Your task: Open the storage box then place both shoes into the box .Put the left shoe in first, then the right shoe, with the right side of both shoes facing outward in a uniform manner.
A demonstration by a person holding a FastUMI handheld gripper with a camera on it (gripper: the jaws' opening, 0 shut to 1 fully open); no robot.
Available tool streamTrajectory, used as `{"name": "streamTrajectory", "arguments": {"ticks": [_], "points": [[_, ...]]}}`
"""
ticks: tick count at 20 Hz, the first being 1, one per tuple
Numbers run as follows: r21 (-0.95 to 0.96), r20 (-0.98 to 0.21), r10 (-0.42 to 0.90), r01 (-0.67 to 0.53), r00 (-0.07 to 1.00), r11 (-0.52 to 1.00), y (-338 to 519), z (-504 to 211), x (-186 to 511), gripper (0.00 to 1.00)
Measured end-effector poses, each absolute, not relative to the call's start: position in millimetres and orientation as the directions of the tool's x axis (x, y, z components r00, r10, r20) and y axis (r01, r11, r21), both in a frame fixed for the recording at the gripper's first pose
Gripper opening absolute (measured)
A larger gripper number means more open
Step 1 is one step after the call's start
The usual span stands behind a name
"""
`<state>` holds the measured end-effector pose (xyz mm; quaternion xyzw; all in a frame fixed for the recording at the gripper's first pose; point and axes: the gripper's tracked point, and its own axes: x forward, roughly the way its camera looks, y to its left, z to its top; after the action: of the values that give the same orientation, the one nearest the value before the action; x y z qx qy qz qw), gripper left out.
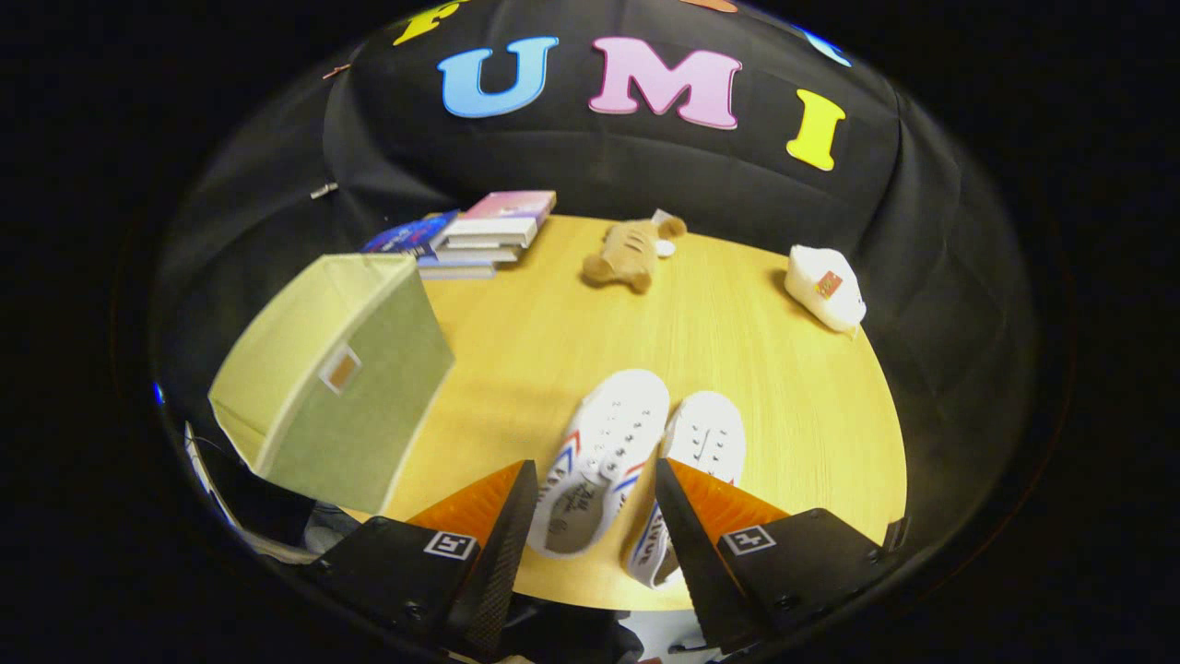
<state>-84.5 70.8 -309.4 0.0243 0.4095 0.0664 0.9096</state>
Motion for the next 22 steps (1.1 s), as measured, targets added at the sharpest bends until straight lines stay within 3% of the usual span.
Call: {"name": "streamTrajectory", "arguments": {"ticks": [7, 10, 17, 21, 22], "points": [[0.054, -0.812, 0.108, -0.110, 0.574, 0.992, 64, -394, -80, 0.71], [0.057, -0.804, 0.107, -0.103, 0.585, 0.993, 68, -403, -68, 0.61], [0.090, -0.746, 0.068, 0.000, 0.663, 0.996, 67, -402, -60, 0.56], [-0.050, -0.802, -0.041, 0.001, 0.597, 0.999, 51, -400, -74, 0.45], [-0.074, -0.807, -0.052, -0.012, 0.588, 0.997, 52, -400, -74, 0.35]]}}
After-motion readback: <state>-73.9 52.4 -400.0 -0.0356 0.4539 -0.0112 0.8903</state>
